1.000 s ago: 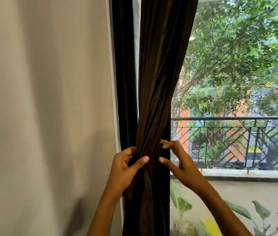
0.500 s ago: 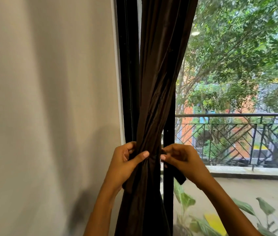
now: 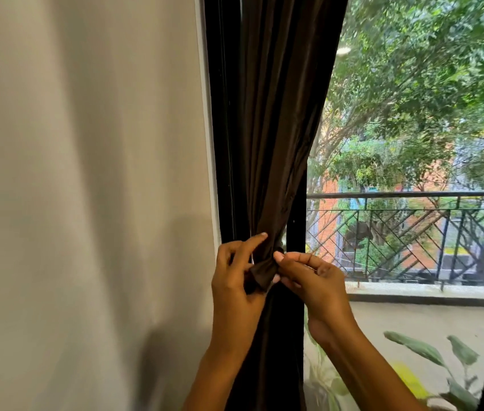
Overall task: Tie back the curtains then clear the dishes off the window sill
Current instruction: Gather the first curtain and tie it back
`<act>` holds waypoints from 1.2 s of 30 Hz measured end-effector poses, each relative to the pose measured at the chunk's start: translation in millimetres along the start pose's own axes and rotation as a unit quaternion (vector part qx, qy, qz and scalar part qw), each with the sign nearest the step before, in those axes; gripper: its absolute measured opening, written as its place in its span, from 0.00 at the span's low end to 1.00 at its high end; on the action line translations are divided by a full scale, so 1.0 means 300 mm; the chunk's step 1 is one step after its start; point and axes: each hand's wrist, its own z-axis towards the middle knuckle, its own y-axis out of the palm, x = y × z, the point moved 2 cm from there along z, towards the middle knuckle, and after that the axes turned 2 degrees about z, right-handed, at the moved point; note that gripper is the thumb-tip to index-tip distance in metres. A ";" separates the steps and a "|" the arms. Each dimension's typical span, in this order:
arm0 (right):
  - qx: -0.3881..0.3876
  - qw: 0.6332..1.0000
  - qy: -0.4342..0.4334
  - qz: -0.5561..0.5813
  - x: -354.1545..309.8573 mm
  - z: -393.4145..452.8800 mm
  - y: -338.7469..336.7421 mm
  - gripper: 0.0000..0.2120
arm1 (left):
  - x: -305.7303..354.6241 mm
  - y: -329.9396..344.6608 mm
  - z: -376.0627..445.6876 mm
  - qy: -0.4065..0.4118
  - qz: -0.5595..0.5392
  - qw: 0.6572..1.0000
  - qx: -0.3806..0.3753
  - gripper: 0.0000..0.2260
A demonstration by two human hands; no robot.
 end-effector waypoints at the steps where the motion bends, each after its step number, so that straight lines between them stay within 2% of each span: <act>1: 0.004 1.000 -0.008 0.021 0.006 -0.005 0.008 0.06 | 0.006 -0.004 0.005 0.021 0.011 1.000 -0.004 0.25; 3: 0.004 0.999 -0.026 0.033 0.013 -0.009 0.018 0.07 | 0.010 -0.012 0.015 0.058 0.035 0.998 -0.001 0.20; 5: 0.000 0.999 -0.042 0.013 0.018 -0.006 0.019 0.07 | 0.002 -0.019 0.021 0.054 0.038 0.998 0.008 0.13; 7: -0.020 0.997 -0.066 -0.022 0.022 -0.005 0.020 0.06 | -0.008 -0.032 0.025 -0.014 -0.003 1.000 0.020 0.08; 9: -0.053 0.987 -0.126 -0.084 0.024 -0.019 0.016 0.06 | -0.017 -0.041 0.035 -0.128 -0.094 0.987 0.021 0.06; 11: -0.087 0.955 -0.217 -0.184 0.032 -0.048 0.014 0.07 | -0.021 -0.046 0.052 -0.253 -0.217 0.943 -0.009 0.05; 12: -0.099 0.932 -0.257 -0.234 0.037 -0.066 0.015 0.10 | -0.022 -0.048 0.062 -0.288 -0.250 0.924 -0.029 0.06; 15: -0.101 0.878 -0.326 -0.337 0.058 -0.082 0.007 0.24 | -0.025 -0.051 0.082 -0.317 -0.258 0.910 -0.067 0.06; 16: -0.095 0.870 -0.334 -0.351 0.064 -0.079 0.003 0.24 | -0.024 -0.050 0.084 -0.320 -0.261 0.908 -0.073 0.06; 18: -0.072 0.855 -0.360 -0.368 0.070 -0.064 -0.009 0.19 | -0.025 -0.044 0.083 -0.320 -0.265 0.907 -0.075 0.06; 21: -0.043 0.817 -0.419 -0.394 0.054 -0.042 -0.025 0.14 | -0.036 -0.037 0.079 -0.276 -0.217 0.934 -0.059 0.06; 23: -0.053 0.793 -0.444 -0.413 0.023 -0.021 -0.036 0.10 | -0.047 -0.040 0.078 -0.181 -0.125 0.975 -0.037 0.06; 25: -0.060 0.777 -0.457 -0.429 -0.012 0.003 -0.043 0.08 | -0.042 -0.038 0.071 -0.056 -0.033 0.997 -0.030 0.06; 28: -0.066 0.796 -0.453 -0.396 -0.045 0.039 -0.042 0.08 | -0.018 -0.012 0.046 0.056 0.035 0.997 -0.036 0.07; 30: -0.056 0.803 -0.457 -0.378 -0.055 0.056 -0.036 0.07 | -0.011 0.005 0.033 0.078 0.042 0.995 -0.037 0.08; 33: -0.025 0.777 -0.488 -0.397 -0.060 0.072 -0.036 0.07 | -0.025 0.027 0.031 0.104 0.082 0.991 -0.016 0.08; 36: -0.005 0.772 -0.510 -0.379 -0.063 0.088 -0.047 0.06 | -0.038 0.045 0.041 0.118 0.119 0.986 -0.007 0.06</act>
